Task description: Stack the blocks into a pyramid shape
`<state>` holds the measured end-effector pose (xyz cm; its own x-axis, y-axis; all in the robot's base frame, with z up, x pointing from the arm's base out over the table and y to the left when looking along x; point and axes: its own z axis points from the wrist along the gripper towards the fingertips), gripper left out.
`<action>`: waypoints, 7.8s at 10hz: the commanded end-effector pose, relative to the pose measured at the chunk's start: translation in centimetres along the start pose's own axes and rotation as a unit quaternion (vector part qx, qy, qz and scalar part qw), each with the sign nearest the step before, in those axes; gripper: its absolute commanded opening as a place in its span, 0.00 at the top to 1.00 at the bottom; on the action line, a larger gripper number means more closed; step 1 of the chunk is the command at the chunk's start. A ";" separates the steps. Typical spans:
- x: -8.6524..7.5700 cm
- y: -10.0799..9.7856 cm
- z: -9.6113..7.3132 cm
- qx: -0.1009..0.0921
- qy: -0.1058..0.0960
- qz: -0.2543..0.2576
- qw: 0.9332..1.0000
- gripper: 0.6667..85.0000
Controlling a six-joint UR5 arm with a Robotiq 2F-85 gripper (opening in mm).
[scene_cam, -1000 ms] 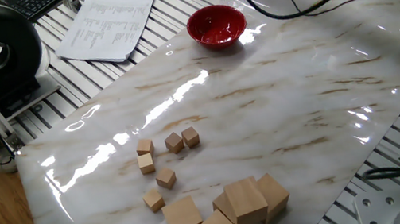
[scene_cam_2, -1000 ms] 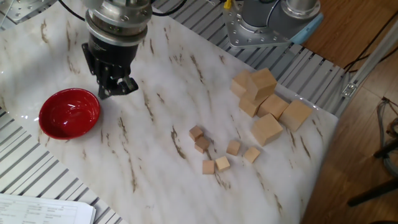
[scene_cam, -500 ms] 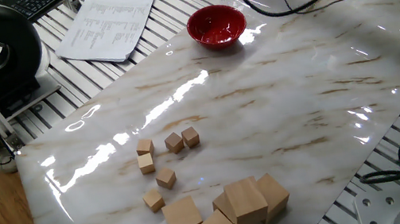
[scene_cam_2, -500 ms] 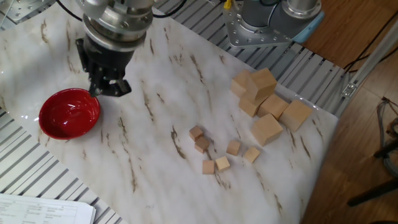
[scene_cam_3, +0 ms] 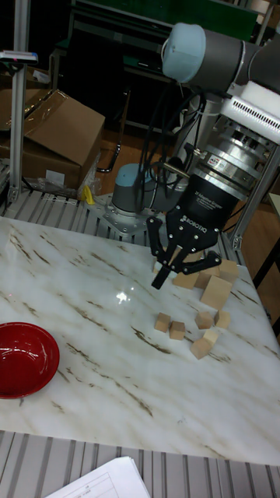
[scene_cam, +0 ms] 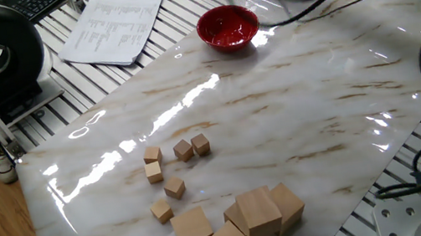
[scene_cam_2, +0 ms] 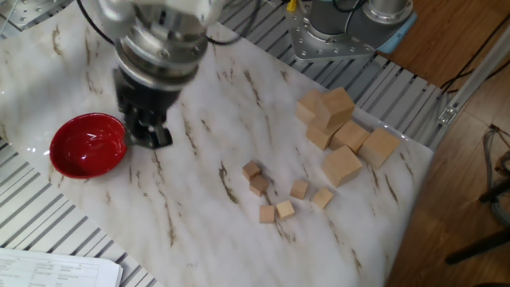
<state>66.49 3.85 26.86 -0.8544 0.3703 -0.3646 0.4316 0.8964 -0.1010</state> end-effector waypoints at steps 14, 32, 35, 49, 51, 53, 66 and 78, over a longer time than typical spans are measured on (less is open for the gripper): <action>1.7 6.8 2.1 -0.039 0.065 -0.142 0.987 1.00; 3.8 10.1 3.9 -0.083 0.076 -0.161 0.980 1.00; 6.2 8.5 5.0 -0.107 0.115 -0.156 0.975 1.00; 9.1 9.1 4.6 -0.101 0.136 -0.114 0.979 1.00; 9.0 8.9 4.8 -0.100 0.138 -0.116 0.978 1.00; 8.7 9.4 5.1 -0.112 0.131 -0.108 0.979 1.00; 8.5 6.7 7.4 -0.094 0.161 -0.106 0.977 1.00; 8.2 8.6 7.1 -0.111 0.157 -0.082 0.978 1.00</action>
<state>65.01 12.08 16.38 -0.9768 0.2064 -0.0565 0.2040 0.9779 0.0451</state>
